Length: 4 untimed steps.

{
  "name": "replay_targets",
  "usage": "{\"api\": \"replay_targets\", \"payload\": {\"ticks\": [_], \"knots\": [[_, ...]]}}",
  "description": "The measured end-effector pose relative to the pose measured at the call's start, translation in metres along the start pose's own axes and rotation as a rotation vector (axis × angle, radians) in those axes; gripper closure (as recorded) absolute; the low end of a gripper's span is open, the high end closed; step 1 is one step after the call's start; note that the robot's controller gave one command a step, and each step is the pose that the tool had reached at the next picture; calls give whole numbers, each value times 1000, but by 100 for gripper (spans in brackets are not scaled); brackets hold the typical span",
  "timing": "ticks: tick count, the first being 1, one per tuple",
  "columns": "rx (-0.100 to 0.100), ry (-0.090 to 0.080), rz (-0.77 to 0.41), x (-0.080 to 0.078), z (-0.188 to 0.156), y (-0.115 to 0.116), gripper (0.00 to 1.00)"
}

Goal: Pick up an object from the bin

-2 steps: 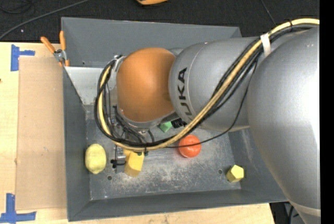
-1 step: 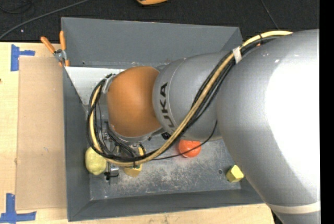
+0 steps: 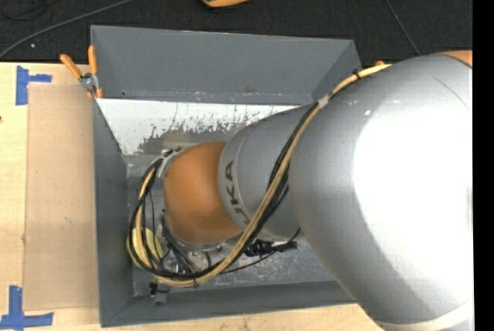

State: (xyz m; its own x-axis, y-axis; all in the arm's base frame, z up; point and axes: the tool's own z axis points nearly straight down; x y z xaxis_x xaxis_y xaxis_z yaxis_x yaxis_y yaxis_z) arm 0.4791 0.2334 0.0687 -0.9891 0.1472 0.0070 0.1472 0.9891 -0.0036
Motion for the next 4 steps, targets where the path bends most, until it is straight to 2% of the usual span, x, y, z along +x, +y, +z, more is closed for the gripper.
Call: {"api": "replay_targets", "payload": {"ticks": [1, 2, 3, 4], "knots": [[-1, 2, -386, -17, -5, 12, 100], [-1, 2, -385, -17, -5, 12, 100], [-1, 4, -561, -39, -56, 16, 100], [3, 11, -420, -41, 2, -62, 100]]}}
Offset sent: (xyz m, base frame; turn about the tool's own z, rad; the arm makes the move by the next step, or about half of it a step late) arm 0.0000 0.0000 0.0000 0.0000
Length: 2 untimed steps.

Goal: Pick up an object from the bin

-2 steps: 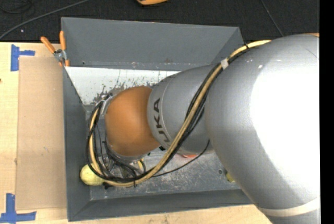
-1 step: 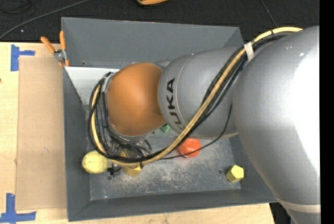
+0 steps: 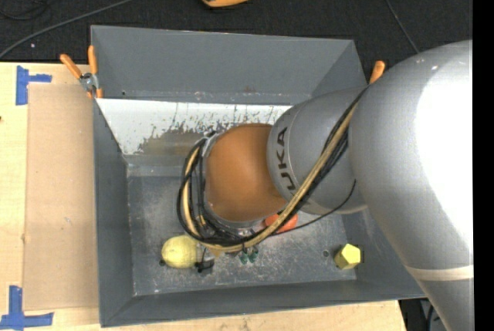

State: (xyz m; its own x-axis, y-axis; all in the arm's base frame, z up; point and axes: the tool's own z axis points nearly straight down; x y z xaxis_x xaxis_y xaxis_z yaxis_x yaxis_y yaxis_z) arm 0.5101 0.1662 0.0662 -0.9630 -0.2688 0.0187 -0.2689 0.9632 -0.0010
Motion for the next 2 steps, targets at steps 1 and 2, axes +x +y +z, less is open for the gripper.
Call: {"api": "replay_targets", "payload": {"ticks": [1, 2], "knots": [[-4, -22, -175, -22, -31, 46, 100], [-1, -1, -77, 2, -106, 18, 100]]}}
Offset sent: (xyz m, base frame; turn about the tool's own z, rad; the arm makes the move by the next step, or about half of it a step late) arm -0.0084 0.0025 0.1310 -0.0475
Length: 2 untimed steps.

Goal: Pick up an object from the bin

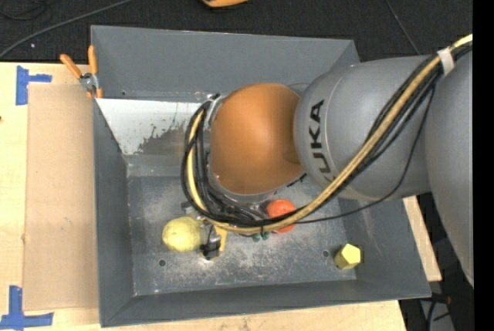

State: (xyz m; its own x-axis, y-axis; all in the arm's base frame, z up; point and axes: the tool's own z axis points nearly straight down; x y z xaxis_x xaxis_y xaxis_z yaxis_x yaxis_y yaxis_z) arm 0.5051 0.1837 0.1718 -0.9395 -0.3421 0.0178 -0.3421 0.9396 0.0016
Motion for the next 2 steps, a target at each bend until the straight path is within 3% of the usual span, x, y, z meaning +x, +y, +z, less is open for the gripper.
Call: {"api": "replay_targets", "payload": {"ticks": [1, 2], "knots": [[-2, -16, -49, -11, 33, 15, 100], [-2, -5, -58, -1, -8, 19, 100]]}}
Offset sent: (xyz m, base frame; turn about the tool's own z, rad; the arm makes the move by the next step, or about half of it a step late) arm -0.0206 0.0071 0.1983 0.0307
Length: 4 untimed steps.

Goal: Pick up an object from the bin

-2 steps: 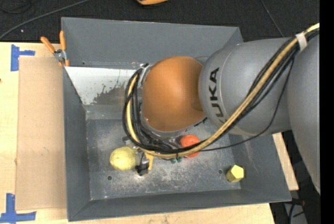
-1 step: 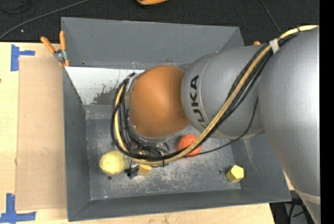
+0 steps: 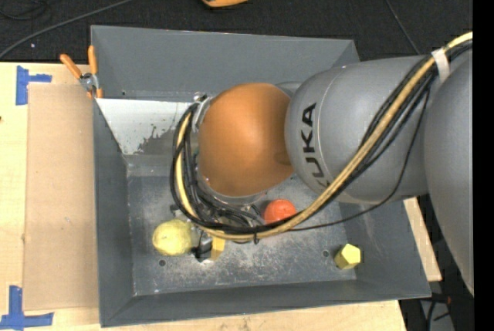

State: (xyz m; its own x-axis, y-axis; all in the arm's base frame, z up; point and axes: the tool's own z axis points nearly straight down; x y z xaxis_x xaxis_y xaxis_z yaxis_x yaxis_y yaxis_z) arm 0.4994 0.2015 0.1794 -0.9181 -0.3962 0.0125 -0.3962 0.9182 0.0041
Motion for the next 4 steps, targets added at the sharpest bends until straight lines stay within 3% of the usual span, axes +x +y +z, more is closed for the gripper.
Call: {"api": "replay_targets", "payload": {"ticks": [1, 2, 4], "knots": [[-2, -5, -33, -10, 55, 3, 100], [-2, -3, -36, -5, 8, 7, 100], [-2, 5, -111, -5, 93, 18, 100]]}}
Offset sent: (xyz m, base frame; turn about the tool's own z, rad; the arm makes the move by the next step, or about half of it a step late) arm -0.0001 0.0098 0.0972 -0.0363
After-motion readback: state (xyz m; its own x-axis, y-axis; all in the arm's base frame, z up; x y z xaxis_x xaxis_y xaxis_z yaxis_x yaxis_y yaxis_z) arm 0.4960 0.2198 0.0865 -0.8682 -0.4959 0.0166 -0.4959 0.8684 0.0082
